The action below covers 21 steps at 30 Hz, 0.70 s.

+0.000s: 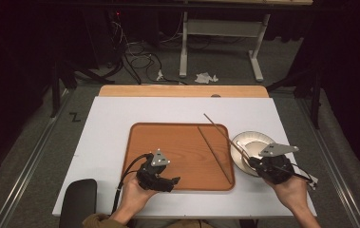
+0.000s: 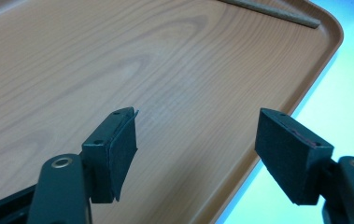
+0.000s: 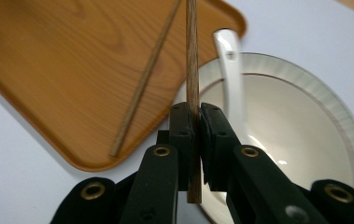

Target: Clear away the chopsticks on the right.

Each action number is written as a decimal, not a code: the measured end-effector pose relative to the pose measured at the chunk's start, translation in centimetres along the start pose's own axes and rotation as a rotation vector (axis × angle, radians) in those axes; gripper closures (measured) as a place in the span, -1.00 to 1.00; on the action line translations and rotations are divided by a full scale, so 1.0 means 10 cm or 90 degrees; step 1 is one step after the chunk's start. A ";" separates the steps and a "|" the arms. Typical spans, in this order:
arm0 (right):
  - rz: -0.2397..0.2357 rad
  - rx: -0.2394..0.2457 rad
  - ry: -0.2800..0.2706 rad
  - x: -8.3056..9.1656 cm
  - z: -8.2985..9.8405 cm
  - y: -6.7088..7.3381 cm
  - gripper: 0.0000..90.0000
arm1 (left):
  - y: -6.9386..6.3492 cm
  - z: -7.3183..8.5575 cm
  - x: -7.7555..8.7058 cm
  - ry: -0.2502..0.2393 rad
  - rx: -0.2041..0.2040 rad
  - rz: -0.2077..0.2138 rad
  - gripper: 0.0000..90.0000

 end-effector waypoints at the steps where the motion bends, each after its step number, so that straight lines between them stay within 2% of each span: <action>1: -0.001 0.004 0.003 -0.03 -0.01 0.04 0.89 | 0.00 0.00 0.00 0.000 0.000 0.000 -0.35; 5: -0.023 0.026 0.014 -0.18 -0.09 0.30 0.89 | 0.00 -0.01 0.00 -0.001 -0.004 0.002 -0.35; 6: -0.023 0.026 0.014 -0.18 -0.09 0.30 0.89 | 0.00 -0.01 0.00 -0.001 -0.004 0.002 -0.35; 7: -0.032 0.032 0.020 -0.22 -0.11 0.37 0.89 | 0.00 -0.02 0.00 -0.001 -0.005 0.002 -0.35; 8: -0.037 0.046 0.027 -0.29 -0.13 0.45 0.89 | 0.00 -0.02 0.00 -0.002 -0.005 0.002 -0.35; 10: -0.062 0.044 0.043 -0.46 -0.14 0.56 0.89 | -0.01 -0.02 0.01 -0.004 -0.004 0.003 -0.35; 12: -0.064 0.042 0.061 -0.57 -0.14 0.59 0.89 | 0.00 -0.02 0.02 -0.005 -0.004 0.001 -0.35; 16: -0.074 0.044 0.072 -0.68 -0.14 0.65 0.89 | 0.01 -0.02 0.02 -0.004 -0.004 0.001 -0.35; 21: -0.071 0.040 0.081 -0.76 -0.13 0.66 0.88 | -0.01 -0.01 0.01 -0.002 -0.008 0.000 -0.35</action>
Point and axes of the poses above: each handheld gripper's, and its own axes: x roughly backward along the jaws, z roughly out of its underside, y roughly to its left, the point moved 7 cm from there along -x, roughly forward along the jaws, and after that the axes turned 9 degrees about y, right-handed, at the moved point
